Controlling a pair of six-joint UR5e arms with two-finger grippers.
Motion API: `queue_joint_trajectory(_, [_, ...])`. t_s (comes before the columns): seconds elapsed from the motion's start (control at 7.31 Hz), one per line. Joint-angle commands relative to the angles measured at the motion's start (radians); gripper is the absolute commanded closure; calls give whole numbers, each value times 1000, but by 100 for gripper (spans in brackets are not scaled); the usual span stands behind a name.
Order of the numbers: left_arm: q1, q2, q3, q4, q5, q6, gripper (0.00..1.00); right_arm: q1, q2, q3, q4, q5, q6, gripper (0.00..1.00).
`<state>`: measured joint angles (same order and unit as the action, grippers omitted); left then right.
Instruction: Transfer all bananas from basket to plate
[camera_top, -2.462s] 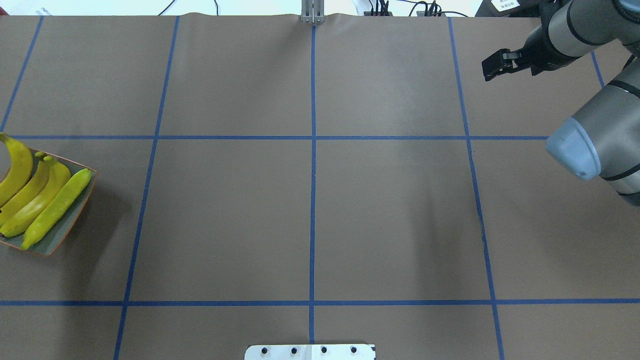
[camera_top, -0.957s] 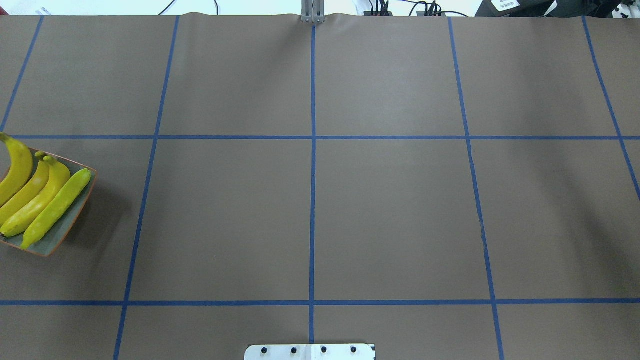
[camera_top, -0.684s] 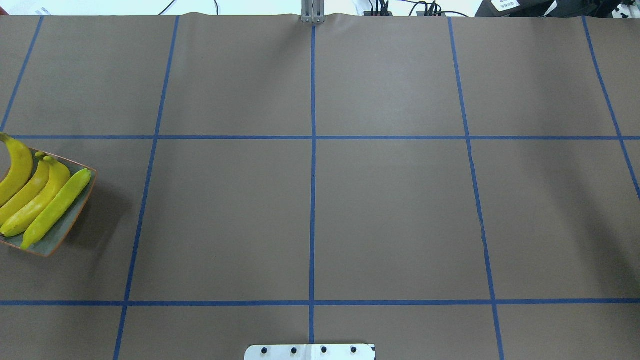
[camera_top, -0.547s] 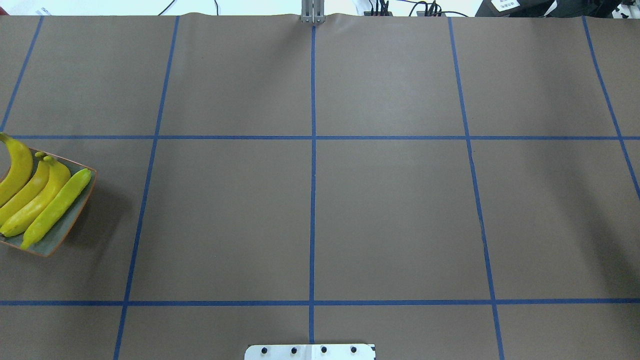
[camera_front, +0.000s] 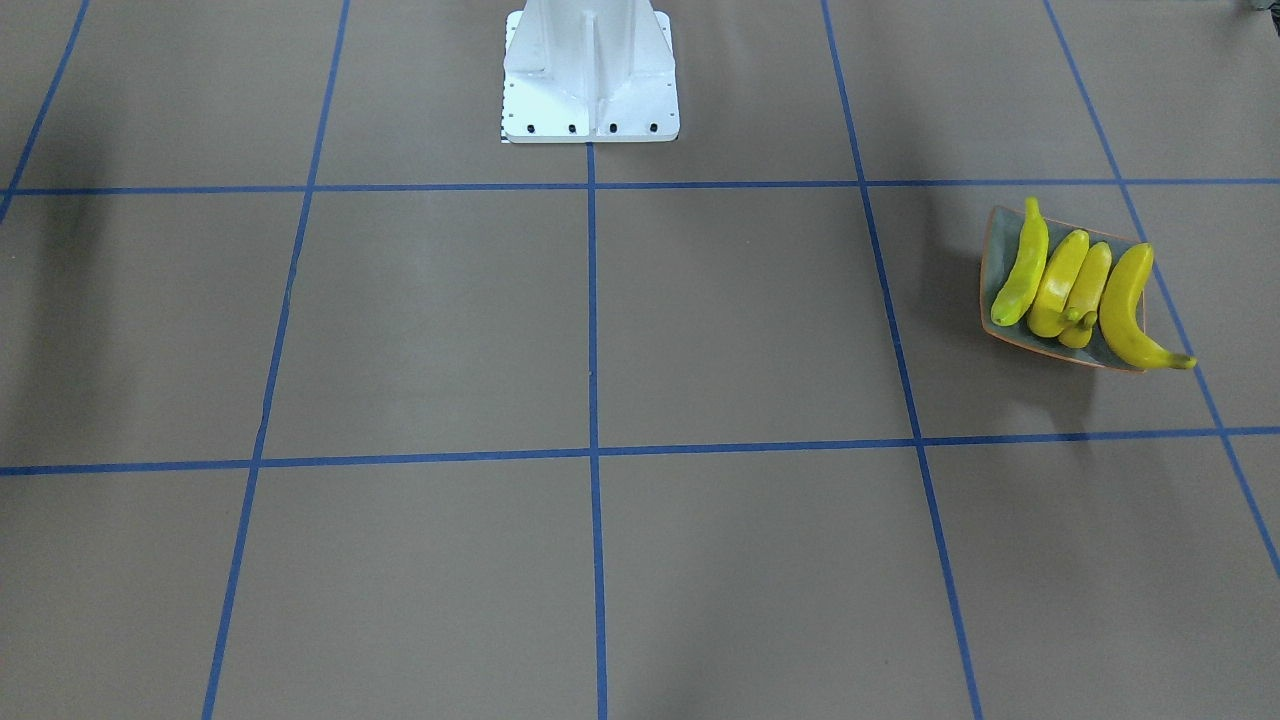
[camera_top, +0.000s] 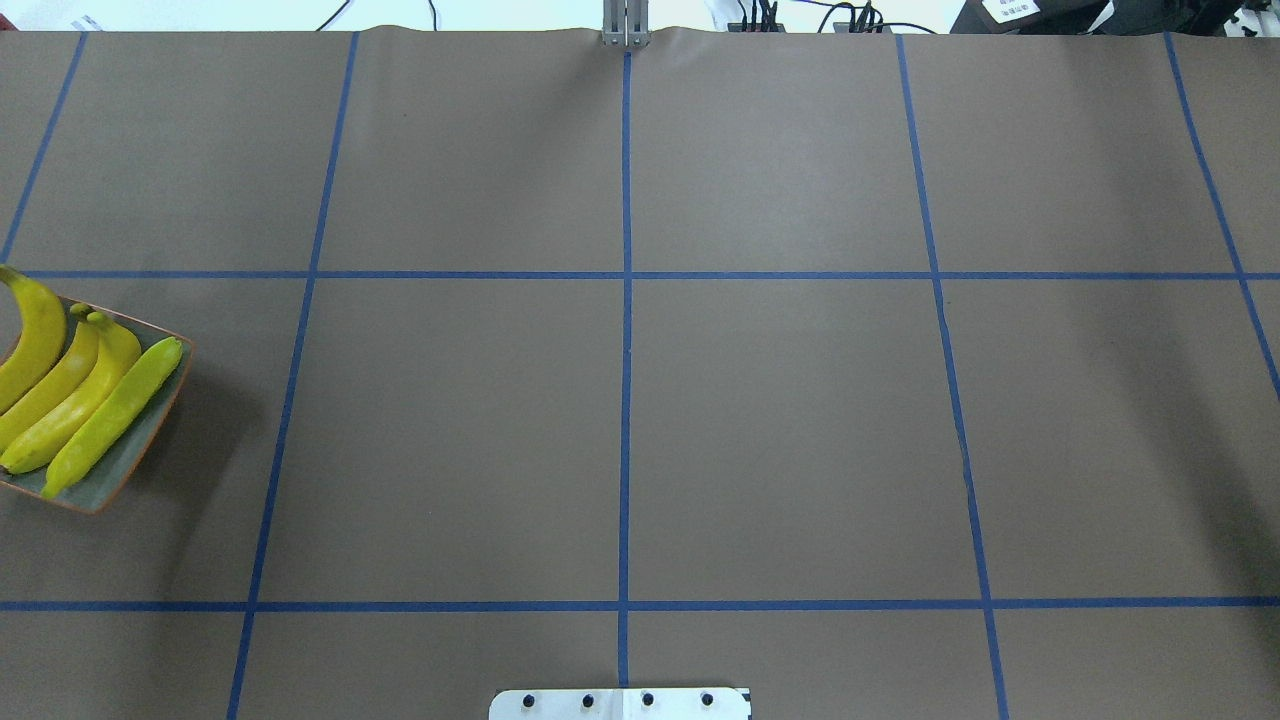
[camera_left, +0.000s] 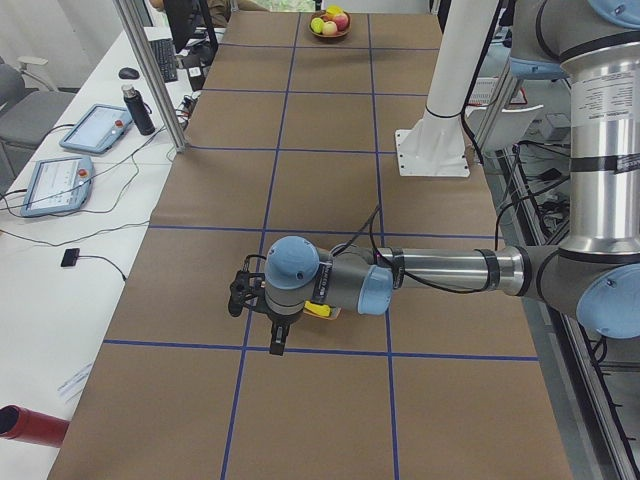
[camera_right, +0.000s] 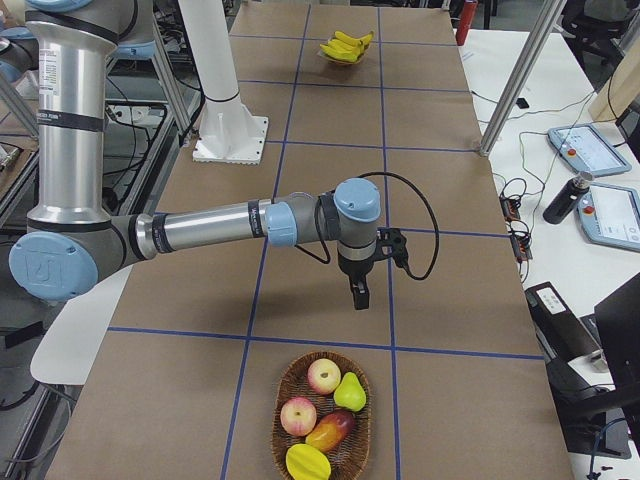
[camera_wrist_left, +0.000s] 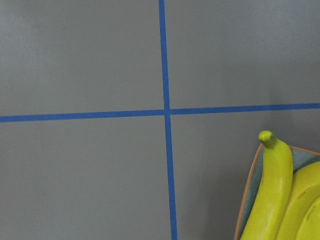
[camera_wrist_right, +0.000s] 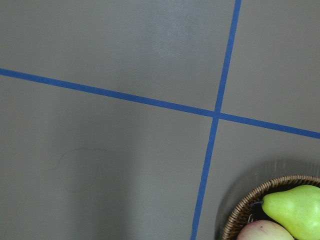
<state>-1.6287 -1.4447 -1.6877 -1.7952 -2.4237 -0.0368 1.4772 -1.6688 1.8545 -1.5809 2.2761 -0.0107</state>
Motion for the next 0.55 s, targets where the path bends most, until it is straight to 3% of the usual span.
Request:
queue_joint_trajectory(0.0, [16, 24, -9, -23, 97, 8, 0, 14, -37, -1, 2, -19, -5, 0])
queue_joint_trajectory(0.14, [77, 21, -7, -10, 127, 14, 0, 18, -42, -3, 2, -36, -3, 0])
queue_joint_trajectory(0.41, [92, 24, -10, 57, 126, 73, 0, 18, -43, -3, 4, -38, -3, 0])
